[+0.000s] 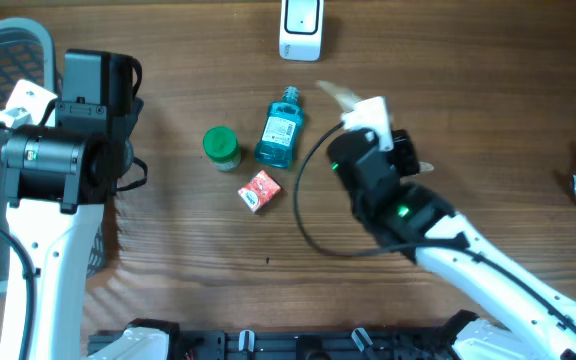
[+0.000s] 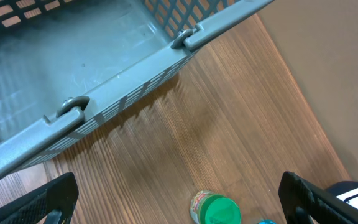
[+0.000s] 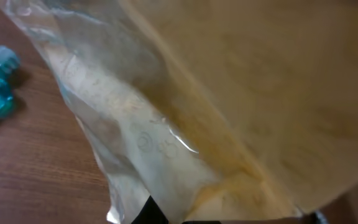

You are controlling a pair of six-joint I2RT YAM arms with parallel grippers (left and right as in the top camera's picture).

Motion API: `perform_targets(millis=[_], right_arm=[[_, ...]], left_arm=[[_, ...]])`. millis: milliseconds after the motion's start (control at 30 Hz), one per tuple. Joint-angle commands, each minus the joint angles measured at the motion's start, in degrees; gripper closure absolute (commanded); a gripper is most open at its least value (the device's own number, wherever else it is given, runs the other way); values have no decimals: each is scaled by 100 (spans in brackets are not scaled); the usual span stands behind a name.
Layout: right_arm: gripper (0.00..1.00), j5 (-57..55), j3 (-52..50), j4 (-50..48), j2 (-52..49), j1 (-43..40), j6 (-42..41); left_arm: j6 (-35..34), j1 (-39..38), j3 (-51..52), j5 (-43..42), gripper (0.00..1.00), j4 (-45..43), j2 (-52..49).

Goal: Scan the item barcode

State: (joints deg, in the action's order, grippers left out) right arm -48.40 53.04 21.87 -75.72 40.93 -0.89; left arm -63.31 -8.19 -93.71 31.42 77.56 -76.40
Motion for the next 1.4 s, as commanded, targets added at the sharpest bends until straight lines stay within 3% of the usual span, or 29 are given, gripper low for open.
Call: perform_targets(millis=[0,200,367,467,800,1233,1300,1333,1367], right_arm=[[95,-772,107,44,0,619,601],[95,-772,107,629,-168,1467,699],[95,-1279,61,785,-472,1714,667],[95,-2133,24,264,-802,1646,719],[95,-3733,13,-2855,-2321,1193,2669],[91,-3254,9,-2973,-2535,1711,3244],[83,-3117,9,-2973,-2535,1823,3333],[70,-3062,9,-2975,-2535,1908,3440],[66,-2986,9,-2970,-2535,1958,3515]], left_arm=[[-52,31,0,13,0,-7,-17],[-55,31,0,13,0,-7,-17],[-52,33,0,13,0,-7,-17],[-55,31,0,15,0,-7,-17],[-52,31,0,13,0,-7,-17],[-52,31,0,13,0,-7,-17],[-55,31,0,13,0,-7,-17],[-52,31,0,13,0,-7,-17],[-55,33,0,13,0,-7,-17]])
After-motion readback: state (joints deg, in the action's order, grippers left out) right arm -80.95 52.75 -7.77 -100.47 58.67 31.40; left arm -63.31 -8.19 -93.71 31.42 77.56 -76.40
